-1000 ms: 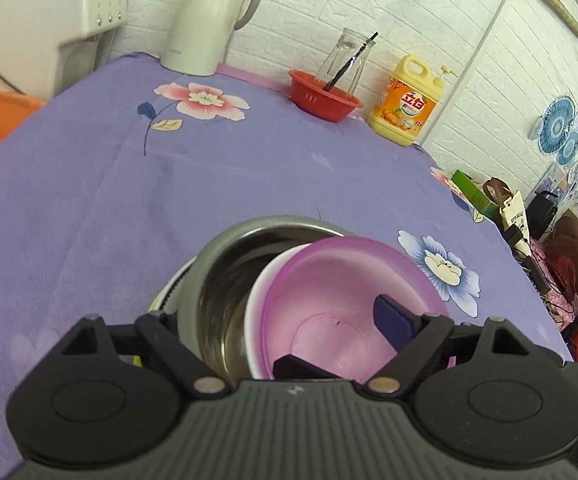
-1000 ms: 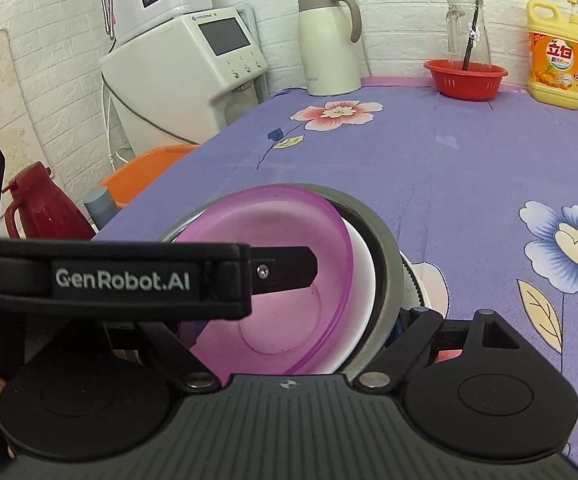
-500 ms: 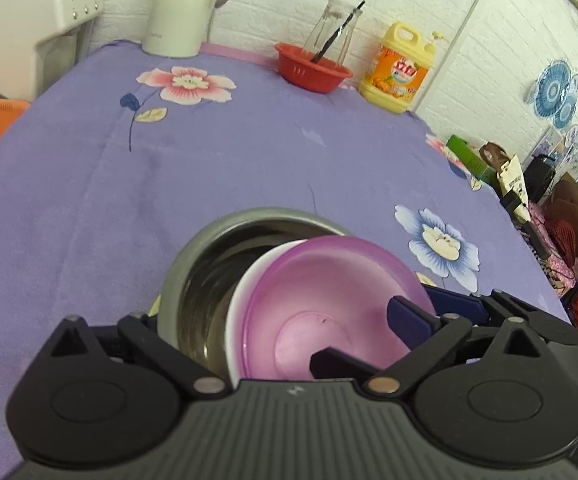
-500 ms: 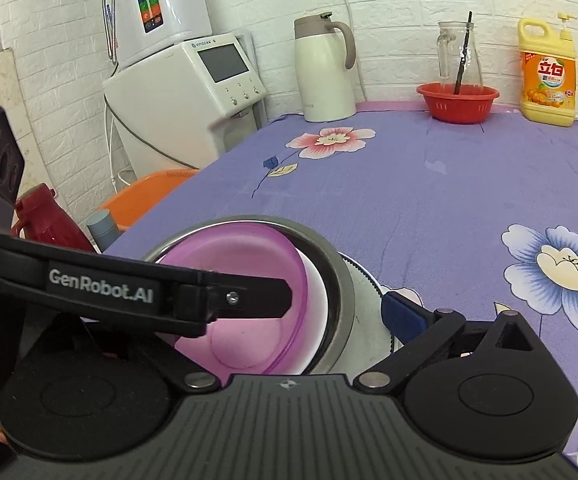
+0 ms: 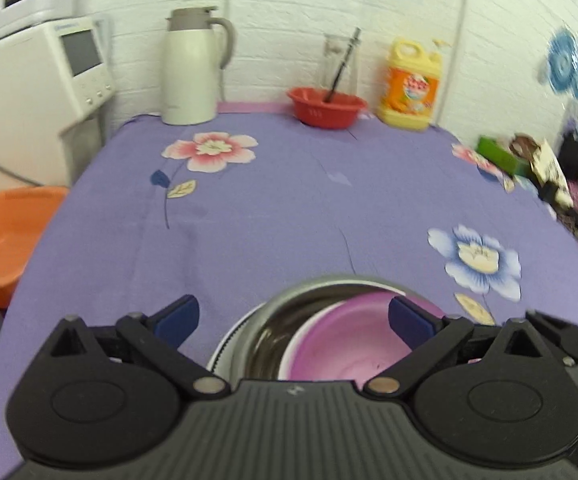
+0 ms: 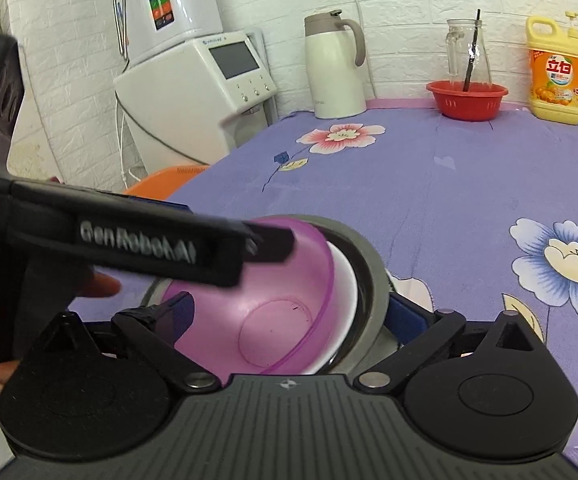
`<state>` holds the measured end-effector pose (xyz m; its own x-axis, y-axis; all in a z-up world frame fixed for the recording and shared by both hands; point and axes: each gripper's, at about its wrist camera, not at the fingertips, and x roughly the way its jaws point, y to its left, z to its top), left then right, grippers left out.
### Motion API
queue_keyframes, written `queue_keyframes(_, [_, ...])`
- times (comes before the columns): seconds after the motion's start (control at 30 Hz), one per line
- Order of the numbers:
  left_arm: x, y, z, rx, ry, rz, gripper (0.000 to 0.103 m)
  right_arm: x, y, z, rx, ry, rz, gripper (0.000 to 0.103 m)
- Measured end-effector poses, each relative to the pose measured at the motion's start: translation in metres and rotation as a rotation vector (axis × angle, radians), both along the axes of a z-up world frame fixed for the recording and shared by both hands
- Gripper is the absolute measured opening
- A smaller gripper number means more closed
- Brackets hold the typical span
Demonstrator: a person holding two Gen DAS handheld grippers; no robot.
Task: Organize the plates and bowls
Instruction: 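Open the right gripper and withdraw it from the bowl stack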
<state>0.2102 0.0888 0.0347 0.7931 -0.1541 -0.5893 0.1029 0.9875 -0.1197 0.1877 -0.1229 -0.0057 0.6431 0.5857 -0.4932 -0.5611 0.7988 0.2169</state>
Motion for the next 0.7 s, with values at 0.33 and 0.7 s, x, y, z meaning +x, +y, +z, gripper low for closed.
queue_keyframes(0.33, [-0.03,-0.02,-0.001,-0.053,-0.043,0.032,0.1,-0.012,-0.037,0.007,0.023,0.002,-0.156,0.103])
queue_keyframes(0.7, [-0.098,-0.055,-0.009,-0.085,-0.065,-0.007,0.1,-0.075,-0.072,0.008,-0.034,-0.047,-0.362,0.103])
